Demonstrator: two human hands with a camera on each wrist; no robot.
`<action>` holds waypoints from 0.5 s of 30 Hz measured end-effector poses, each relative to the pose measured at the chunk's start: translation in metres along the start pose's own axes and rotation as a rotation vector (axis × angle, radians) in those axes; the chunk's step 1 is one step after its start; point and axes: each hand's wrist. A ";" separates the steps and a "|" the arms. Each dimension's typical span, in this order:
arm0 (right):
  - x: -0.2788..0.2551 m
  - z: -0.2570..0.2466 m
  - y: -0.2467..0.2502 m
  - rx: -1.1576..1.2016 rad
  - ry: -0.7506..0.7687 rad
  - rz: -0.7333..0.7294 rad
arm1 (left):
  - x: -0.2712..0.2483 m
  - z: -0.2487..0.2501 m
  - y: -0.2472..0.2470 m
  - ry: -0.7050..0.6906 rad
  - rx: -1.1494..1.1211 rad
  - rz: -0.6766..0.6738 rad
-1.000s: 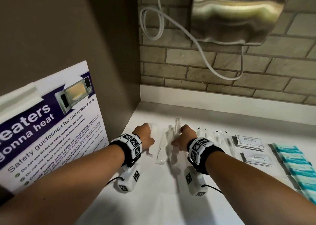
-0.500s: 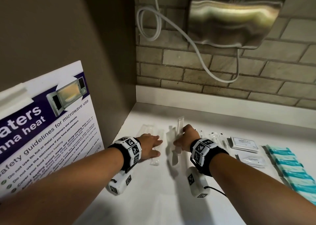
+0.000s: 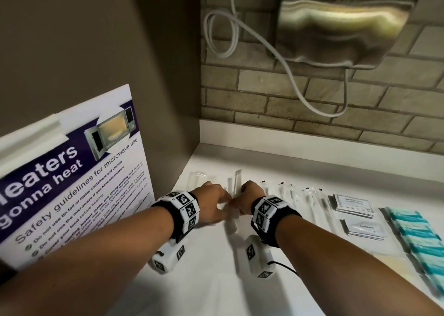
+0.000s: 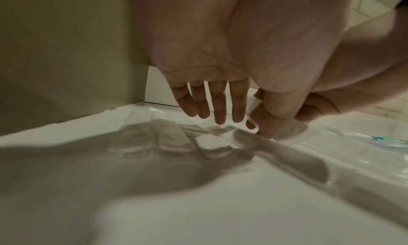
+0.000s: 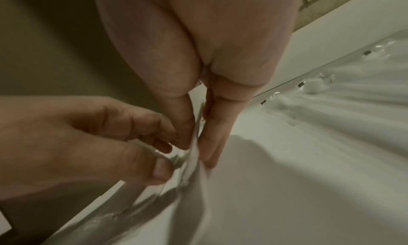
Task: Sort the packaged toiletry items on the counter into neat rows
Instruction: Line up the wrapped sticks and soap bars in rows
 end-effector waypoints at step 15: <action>-0.032 0.006 0.016 -0.335 0.191 -0.015 | 0.010 0.012 0.001 0.003 0.252 -0.116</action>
Point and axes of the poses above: each hand's wrist, its own x-axis towards the middle knuckle, its own y-axis out of the back of the hand, z = x × y, and after that the axes turned 4 degrees about y, right-handed
